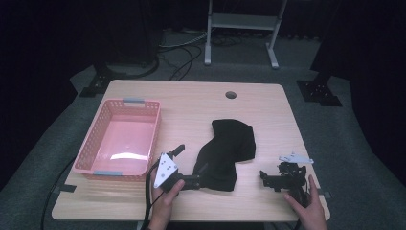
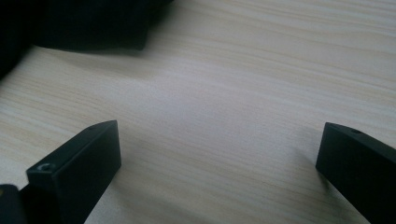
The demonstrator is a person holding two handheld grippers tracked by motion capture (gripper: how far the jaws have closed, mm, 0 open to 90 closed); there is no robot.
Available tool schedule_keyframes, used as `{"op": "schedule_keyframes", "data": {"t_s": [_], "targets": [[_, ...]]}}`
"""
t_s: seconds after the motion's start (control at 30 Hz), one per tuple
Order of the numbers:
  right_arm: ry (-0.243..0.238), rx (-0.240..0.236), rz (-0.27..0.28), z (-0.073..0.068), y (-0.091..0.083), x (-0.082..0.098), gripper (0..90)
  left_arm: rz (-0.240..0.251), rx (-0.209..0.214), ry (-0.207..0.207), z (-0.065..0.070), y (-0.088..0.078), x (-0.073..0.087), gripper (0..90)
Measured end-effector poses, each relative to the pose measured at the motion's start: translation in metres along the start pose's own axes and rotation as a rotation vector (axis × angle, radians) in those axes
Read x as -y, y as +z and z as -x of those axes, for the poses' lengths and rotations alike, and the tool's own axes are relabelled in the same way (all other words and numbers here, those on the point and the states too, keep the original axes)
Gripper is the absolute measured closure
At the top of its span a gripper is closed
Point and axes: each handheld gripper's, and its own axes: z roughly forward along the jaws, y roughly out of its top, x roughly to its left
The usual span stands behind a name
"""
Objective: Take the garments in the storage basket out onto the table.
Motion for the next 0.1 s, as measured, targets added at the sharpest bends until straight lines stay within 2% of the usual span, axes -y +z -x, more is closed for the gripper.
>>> {"op": "schedule_keyframes", "data": {"t_s": [0.1], "targets": [[0.0, 0.0, 0.0, 0.0, 0.0, 0.0, 0.0, 0.001, -0.002, -0.004, -0.0002, -0.0001, 0.0008, 0.0]]}}
